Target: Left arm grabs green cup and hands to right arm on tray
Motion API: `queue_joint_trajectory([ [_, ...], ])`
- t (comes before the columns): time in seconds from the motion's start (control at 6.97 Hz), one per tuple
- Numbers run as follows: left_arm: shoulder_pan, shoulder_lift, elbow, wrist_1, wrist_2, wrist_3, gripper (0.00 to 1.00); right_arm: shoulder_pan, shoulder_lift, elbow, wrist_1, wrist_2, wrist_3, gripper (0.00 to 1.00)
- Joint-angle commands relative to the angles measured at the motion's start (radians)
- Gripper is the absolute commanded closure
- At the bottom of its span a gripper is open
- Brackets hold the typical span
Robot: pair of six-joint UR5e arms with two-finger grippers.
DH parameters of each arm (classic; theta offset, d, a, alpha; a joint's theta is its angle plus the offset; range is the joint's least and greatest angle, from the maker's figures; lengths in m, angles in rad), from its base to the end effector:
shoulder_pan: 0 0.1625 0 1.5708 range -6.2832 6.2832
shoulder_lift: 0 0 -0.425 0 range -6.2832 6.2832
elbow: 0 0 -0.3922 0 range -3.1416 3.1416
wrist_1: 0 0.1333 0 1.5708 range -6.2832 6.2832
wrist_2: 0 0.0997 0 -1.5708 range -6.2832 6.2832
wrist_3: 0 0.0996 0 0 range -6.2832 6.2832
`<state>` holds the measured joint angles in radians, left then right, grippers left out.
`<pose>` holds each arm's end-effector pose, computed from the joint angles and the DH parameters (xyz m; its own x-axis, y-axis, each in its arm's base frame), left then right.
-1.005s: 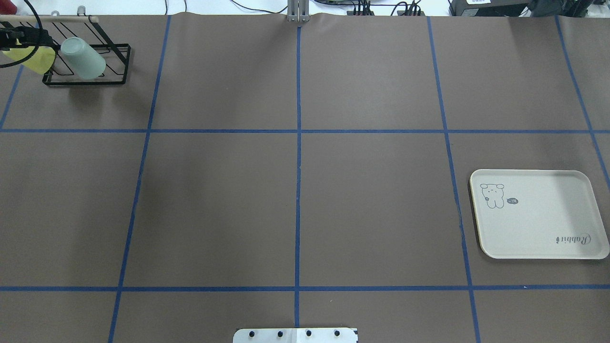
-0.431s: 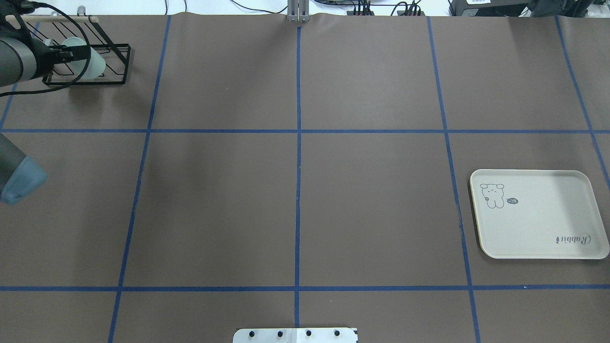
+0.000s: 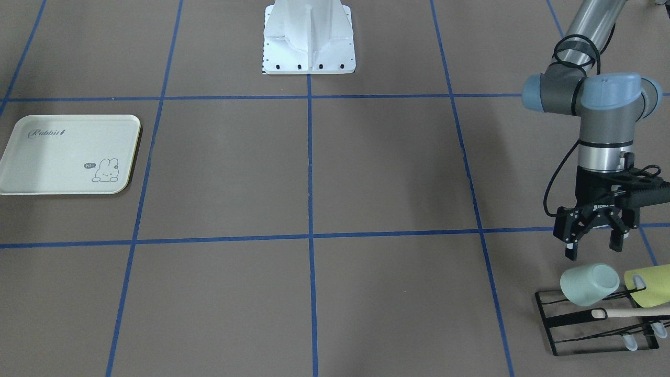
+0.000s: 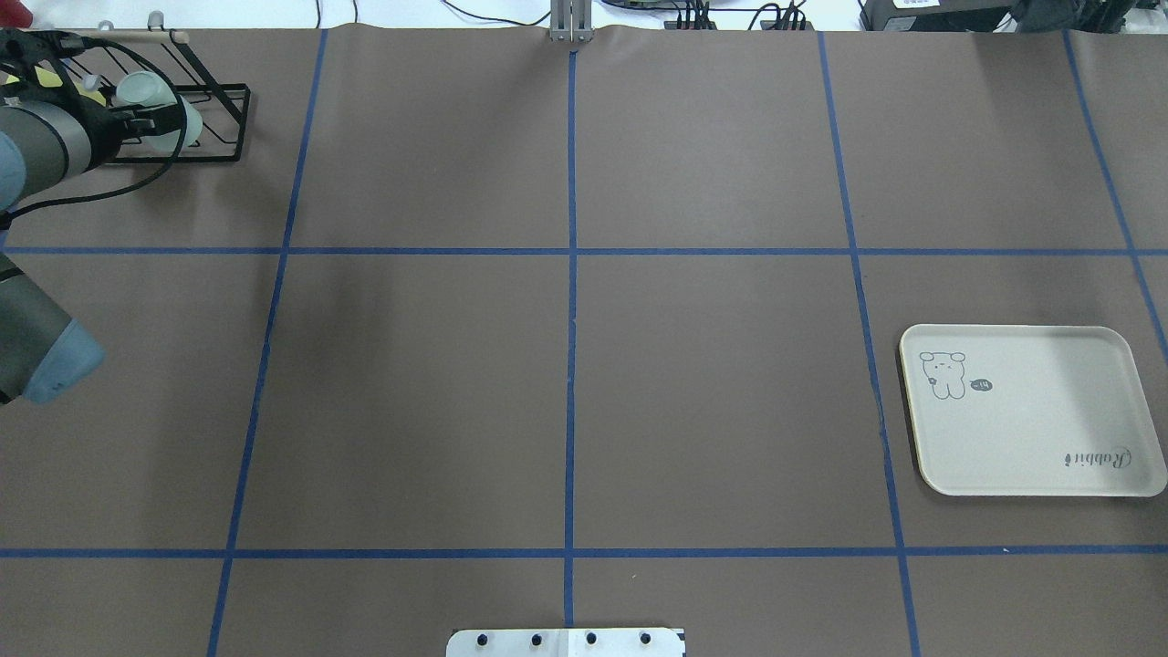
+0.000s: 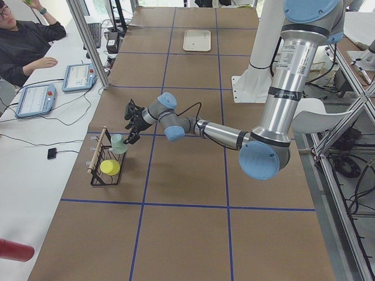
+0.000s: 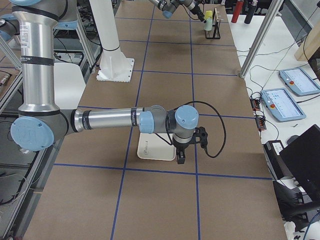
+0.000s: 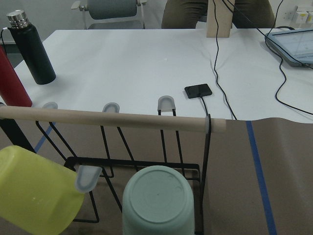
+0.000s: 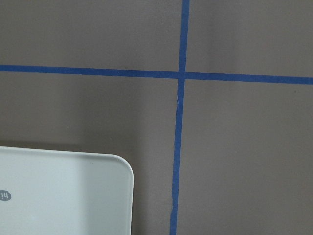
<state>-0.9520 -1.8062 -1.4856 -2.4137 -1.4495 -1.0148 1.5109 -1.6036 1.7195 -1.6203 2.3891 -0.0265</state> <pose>0.2437 -0.5928 0.4876 0.7269 -0.1175 -0.6767 0.5696 0.6537 0.4983 0.0318 -0.4824 0.6032 0.6775 -0.1156 0.7264 0.0777 0.9933 0.0856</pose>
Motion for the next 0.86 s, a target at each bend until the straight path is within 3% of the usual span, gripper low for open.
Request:
queue_joint_trajectory([
  [0.0,0.002,-0.011,0.04,-0.03,0.003,0.004,0.0,-0.035,0.014,0.006,0.01,0.001,0.0,0.0],
  [0.72,0.002,-0.067,0.123,-0.027,0.006,0.005,0.01,-0.047,0.028,-0.001,0.014,0.002,0.002,0.0],
])
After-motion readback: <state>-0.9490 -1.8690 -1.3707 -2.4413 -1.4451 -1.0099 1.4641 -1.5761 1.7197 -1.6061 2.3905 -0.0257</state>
